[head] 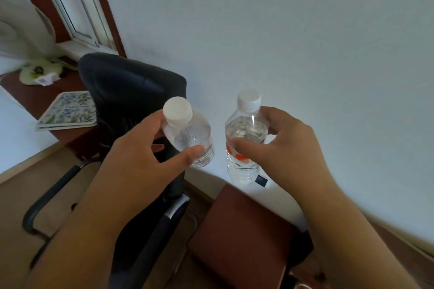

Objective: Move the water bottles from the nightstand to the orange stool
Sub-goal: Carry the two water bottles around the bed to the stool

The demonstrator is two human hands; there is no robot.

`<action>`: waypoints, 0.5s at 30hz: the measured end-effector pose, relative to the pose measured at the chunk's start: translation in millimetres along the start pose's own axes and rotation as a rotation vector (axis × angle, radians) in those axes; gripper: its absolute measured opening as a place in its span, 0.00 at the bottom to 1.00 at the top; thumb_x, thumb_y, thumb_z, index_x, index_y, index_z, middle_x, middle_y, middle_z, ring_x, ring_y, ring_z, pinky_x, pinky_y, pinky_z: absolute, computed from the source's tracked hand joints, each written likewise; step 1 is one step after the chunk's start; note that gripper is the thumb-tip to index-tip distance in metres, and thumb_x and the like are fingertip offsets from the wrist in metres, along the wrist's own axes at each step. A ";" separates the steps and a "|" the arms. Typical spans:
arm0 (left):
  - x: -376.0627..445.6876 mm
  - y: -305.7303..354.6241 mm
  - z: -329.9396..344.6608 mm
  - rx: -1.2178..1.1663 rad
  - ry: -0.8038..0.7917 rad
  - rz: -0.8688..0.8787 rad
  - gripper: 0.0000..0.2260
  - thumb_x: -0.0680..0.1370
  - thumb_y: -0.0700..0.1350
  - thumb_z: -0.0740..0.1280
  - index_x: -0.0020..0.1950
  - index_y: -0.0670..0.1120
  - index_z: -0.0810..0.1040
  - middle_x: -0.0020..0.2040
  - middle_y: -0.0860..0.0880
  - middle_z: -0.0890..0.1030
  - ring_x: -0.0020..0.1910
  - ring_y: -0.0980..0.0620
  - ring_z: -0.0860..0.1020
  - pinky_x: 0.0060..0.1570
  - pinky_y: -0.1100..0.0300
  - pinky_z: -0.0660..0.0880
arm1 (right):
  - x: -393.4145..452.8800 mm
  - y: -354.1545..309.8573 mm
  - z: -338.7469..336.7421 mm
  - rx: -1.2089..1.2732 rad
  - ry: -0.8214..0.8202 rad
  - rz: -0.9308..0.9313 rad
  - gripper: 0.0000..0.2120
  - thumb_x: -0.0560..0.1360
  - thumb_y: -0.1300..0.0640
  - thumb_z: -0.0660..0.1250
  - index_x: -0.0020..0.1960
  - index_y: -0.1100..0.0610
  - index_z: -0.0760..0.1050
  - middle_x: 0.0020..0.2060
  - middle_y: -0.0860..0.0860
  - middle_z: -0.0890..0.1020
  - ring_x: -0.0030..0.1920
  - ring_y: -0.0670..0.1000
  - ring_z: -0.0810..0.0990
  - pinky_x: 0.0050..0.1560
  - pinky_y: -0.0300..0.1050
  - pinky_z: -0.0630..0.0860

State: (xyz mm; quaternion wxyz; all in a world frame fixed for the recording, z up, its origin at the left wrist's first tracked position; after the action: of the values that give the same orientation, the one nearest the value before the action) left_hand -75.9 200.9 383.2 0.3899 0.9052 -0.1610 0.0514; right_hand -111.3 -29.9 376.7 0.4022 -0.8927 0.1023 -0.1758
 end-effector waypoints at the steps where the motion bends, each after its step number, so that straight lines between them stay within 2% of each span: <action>1: -4.7 -7.6 -9.9 -0.008 0.011 -0.008 0.37 0.63 0.69 0.67 0.70 0.61 0.67 0.64 0.63 0.74 0.60 0.58 0.75 0.55 0.63 0.68 | -2.3 -9.4 8.0 -0.005 -0.002 -0.009 0.20 0.65 0.43 0.77 0.56 0.39 0.78 0.43 0.33 0.82 0.45 0.33 0.79 0.40 0.33 0.73; 5: -23.2 -42.5 -51.5 -0.036 0.024 -0.061 0.32 0.64 0.70 0.69 0.66 0.67 0.66 0.61 0.65 0.76 0.57 0.60 0.77 0.56 0.59 0.73 | -15.1 -45.4 42.8 -0.011 -0.036 -0.042 0.24 0.64 0.41 0.76 0.60 0.38 0.77 0.46 0.35 0.82 0.45 0.38 0.81 0.42 0.40 0.78; 10: -68.0 -99.2 -126.3 -0.023 0.139 -0.191 0.24 0.65 0.69 0.71 0.56 0.76 0.64 0.53 0.72 0.74 0.52 0.69 0.74 0.45 0.70 0.68 | -40.7 -110.3 114.8 0.017 -0.161 -0.143 0.26 0.64 0.39 0.76 0.61 0.38 0.76 0.47 0.34 0.82 0.47 0.35 0.79 0.44 0.34 0.73; 13: -100.7 -130.0 -162.6 -0.025 0.222 -0.241 0.28 0.66 0.65 0.74 0.62 0.70 0.67 0.55 0.71 0.75 0.54 0.69 0.75 0.48 0.71 0.70 | -57.6 -144.3 160.8 0.055 -0.253 -0.218 0.29 0.65 0.38 0.76 0.64 0.40 0.75 0.49 0.36 0.82 0.49 0.36 0.79 0.44 0.30 0.71; 15: -128.0 -149.6 -187.3 -0.013 0.284 -0.304 0.31 0.66 0.63 0.74 0.67 0.64 0.70 0.59 0.68 0.76 0.56 0.65 0.77 0.54 0.65 0.74 | -69.5 -167.7 193.6 0.075 -0.346 -0.263 0.31 0.65 0.37 0.76 0.66 0.40 0.74 0.50 0.36 0.82 0.50 0.37 0.80 0.47 0.34 0.76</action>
State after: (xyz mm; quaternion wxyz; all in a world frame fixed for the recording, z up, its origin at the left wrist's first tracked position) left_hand -140.8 464.7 381.4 0.4177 0.9003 0.0338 0.1181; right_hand -91.4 234.6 368.0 0.4203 -0.8995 -0.0924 -0.0749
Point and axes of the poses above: each hand's wrist, its own x-axis towards the middle knuckle, its own z-axis out of the palm, y = z × x, the point moved 1 cm from there along x, towards the middle knuckle
